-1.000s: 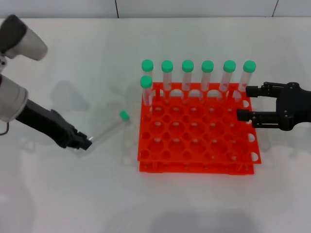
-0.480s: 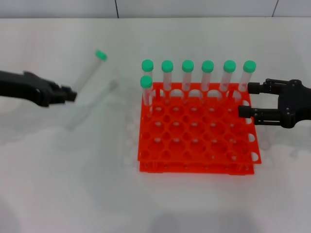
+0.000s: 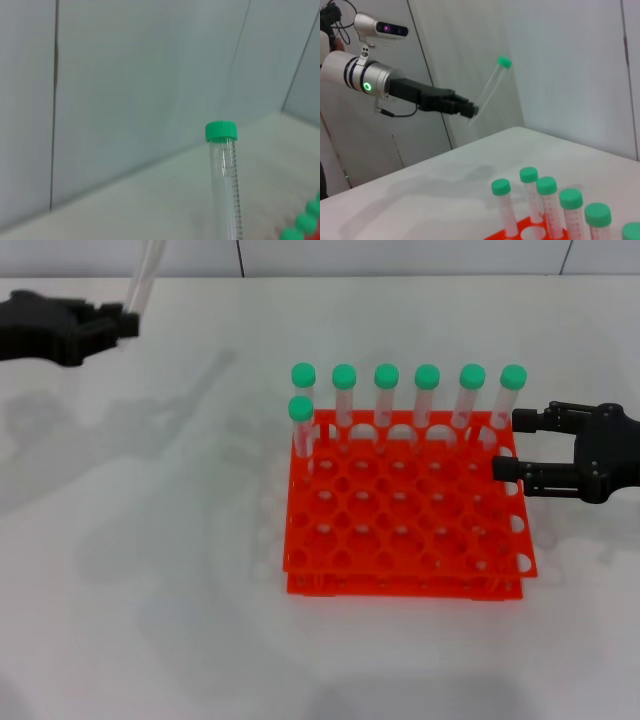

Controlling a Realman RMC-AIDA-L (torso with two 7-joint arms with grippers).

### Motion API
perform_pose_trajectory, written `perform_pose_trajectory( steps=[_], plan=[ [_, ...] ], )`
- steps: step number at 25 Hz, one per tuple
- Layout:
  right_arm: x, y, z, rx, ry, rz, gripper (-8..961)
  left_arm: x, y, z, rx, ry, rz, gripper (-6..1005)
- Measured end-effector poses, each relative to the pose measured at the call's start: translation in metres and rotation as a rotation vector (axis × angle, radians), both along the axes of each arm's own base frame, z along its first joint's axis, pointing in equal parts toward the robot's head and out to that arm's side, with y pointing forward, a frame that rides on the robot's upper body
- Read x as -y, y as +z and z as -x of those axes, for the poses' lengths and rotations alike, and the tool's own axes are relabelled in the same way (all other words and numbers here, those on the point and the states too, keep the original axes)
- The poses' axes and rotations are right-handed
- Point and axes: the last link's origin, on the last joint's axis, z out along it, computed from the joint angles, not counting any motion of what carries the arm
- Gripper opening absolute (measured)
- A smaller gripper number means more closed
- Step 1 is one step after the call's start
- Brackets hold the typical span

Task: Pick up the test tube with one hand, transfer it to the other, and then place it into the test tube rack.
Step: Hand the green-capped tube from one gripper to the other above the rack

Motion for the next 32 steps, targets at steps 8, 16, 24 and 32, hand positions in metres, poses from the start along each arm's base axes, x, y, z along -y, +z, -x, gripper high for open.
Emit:
perform_pose_trajectory(
  steps=[8, 16, 24, 32],
  plan=[
    [-0.001, 0.001, 0.002, -0.012, 0.003, -0.008, 766, -0.015, -0.022, -0.032, 0.105, -0.109, -0.04, 179],
    [-0.002, 0.005, 0.001, -0.02, 0.002, -0.027, 767, -0.028, -0.068, -0.079, 0.141, -0.225, 0.081, 179],
    [-0.003, 0.009, -0.001, -0.024, 0.003, -0.05, 767, -0.028, -0.099, -0.106, 0.1, -0.298, 0.187, 178],
    [-0.002, 0.008, 0.0, -0.034, 0.004, -0.052, 767, -0.02, -0.112, -0.112, 0.033, -0.362, 0.262, 178]
  ],
)
